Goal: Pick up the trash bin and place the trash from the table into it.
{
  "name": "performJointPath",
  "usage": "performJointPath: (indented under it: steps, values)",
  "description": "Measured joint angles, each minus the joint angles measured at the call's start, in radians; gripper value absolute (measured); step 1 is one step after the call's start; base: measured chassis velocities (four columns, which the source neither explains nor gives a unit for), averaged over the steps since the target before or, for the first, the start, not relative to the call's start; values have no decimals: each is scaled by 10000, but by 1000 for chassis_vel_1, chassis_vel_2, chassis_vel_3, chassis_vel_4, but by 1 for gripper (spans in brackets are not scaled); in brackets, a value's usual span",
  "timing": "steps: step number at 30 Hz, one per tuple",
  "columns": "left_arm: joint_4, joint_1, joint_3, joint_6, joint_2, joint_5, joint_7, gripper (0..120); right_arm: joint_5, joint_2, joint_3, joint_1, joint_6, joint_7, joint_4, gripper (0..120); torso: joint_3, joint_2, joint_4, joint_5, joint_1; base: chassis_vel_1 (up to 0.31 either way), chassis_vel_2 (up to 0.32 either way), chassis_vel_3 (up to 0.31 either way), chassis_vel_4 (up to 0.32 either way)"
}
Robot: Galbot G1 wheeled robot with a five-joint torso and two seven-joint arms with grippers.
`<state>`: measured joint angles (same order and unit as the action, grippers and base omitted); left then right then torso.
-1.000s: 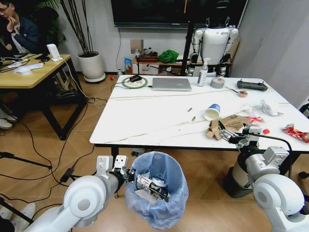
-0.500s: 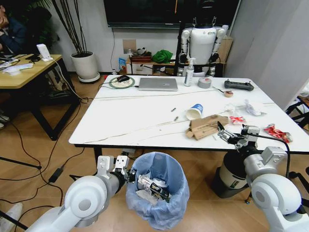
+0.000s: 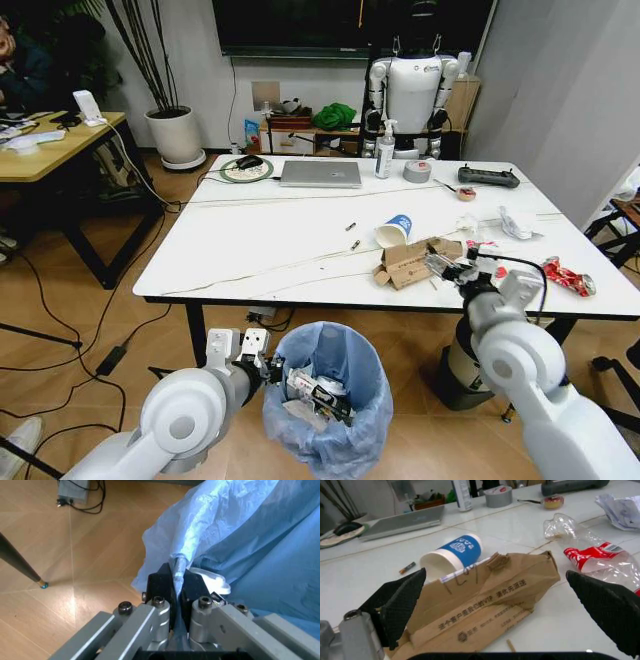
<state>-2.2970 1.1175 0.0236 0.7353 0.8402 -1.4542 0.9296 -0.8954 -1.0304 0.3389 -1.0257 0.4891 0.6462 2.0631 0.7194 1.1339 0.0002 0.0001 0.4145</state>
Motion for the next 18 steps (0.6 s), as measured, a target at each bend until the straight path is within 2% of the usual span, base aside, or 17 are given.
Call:
performJointPath:
  steps: [9, 18]
  values:
    - [175, -15, -248, 0, 42, 133, -16, 0, -924, 356, -918, 1266, 173, 1379, -525, 100, 0, 0, -1, -3, 1, 0, 0, 0, 0]
    - [195, -72, -272, 0, -3, 137, -29, 0, -343, 808, -823, 1277, 168, -150, -1178, 100, -1, 0, -1, 0, 0, 0, 0, 0, 0]
